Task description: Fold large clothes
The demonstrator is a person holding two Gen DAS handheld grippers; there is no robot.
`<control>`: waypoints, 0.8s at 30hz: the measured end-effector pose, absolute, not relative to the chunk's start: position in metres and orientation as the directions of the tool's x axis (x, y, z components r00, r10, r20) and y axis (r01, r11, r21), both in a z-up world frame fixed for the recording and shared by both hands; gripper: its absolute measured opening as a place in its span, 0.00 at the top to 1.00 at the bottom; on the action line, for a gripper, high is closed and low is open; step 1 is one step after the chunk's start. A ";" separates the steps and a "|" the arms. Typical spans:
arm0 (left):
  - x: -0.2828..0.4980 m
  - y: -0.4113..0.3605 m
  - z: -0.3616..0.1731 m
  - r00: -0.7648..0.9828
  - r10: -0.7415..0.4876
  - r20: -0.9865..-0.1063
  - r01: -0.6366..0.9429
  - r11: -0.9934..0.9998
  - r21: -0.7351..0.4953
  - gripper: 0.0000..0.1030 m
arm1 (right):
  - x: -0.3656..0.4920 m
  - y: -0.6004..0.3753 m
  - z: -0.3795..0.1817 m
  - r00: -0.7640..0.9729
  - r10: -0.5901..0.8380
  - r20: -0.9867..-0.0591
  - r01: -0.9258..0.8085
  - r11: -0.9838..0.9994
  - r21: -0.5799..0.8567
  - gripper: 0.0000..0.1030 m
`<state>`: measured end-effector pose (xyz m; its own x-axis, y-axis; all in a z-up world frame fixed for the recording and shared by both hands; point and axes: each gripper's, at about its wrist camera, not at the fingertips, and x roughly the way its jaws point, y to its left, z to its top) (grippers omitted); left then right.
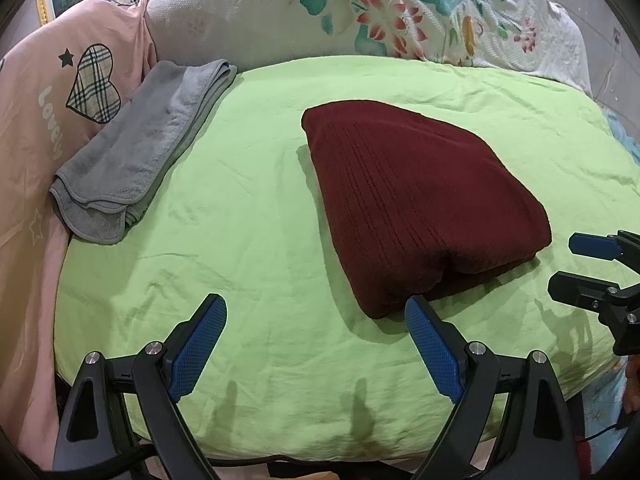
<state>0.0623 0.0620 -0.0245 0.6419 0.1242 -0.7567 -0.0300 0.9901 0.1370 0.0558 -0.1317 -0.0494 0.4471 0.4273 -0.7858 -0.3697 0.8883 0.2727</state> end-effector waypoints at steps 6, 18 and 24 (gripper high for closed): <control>0.062 0.062 -0.024 0.642 0.124 -0.757 -0.031 0.990 0.136 0.11 | 0.056 -0.130 -0.050 0.443 0.427 -0.788 -0.373 0.887 0.271 0.17; 0.062 0.060 -0.026 0.641 0.118 -0.758 -0.028 0.991 0.131 0.11 | 0.058 -0.131 -0.049 0.453 0.411 -0.791 -0.368 0.894 0.254 0.17; 0.062 0.060 -0.027 0.642 0.117 -0.758 -0.029 0.991 0.128 0.11 | 0.059 -0.133 -0.048 0.456 0.411 -0.790 -0.366 0.895 0.255 0.17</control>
